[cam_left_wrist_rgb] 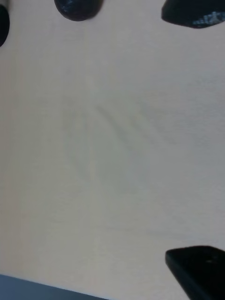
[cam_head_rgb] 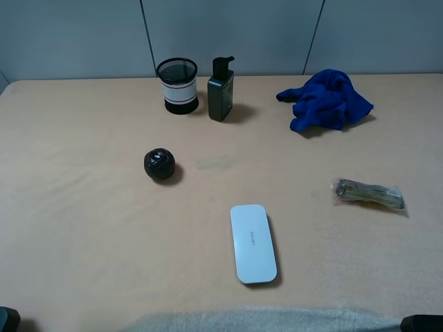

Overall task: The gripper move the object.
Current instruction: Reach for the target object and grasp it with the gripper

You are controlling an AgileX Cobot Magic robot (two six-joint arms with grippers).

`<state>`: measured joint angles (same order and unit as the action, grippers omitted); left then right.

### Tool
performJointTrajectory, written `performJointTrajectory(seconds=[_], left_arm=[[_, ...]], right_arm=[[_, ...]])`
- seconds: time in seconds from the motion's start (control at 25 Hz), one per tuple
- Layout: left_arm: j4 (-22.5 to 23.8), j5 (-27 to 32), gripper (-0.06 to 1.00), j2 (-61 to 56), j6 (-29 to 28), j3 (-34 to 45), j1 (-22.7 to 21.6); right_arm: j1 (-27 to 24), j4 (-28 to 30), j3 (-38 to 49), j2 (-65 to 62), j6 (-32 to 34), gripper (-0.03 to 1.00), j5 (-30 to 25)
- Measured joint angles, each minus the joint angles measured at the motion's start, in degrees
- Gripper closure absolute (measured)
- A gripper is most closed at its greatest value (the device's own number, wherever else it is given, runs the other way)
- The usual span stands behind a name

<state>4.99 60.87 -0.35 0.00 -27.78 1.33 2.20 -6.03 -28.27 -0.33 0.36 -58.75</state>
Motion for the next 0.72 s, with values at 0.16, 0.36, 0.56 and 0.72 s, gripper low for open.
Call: performJointTrajectory(seconds=[0.16,0.36,0.56,0.72], left_arm=[[0.0,0.0,0.01,0.0,0.0,0.0,0.0],[0.0,0.0,0.01,0.0,0.0,0.0,0.0],[0.0,0.0,0.01,0.0,0.0,0.0,0.0],[0.0,0.0,0.01,0.0,0.0,0.0,0.0]], right_arm=[[0.0,0.0,0.0,0.0,0.0,0.27,0.0],[0.0,0.0,0.0,0.0,0.0,0.27,0.0],[0.0,0.05,0.0,0.0,0.0,0.27,0.06],[0.0,0.1,0.0,0.17,0.0,0.27,0.68]])
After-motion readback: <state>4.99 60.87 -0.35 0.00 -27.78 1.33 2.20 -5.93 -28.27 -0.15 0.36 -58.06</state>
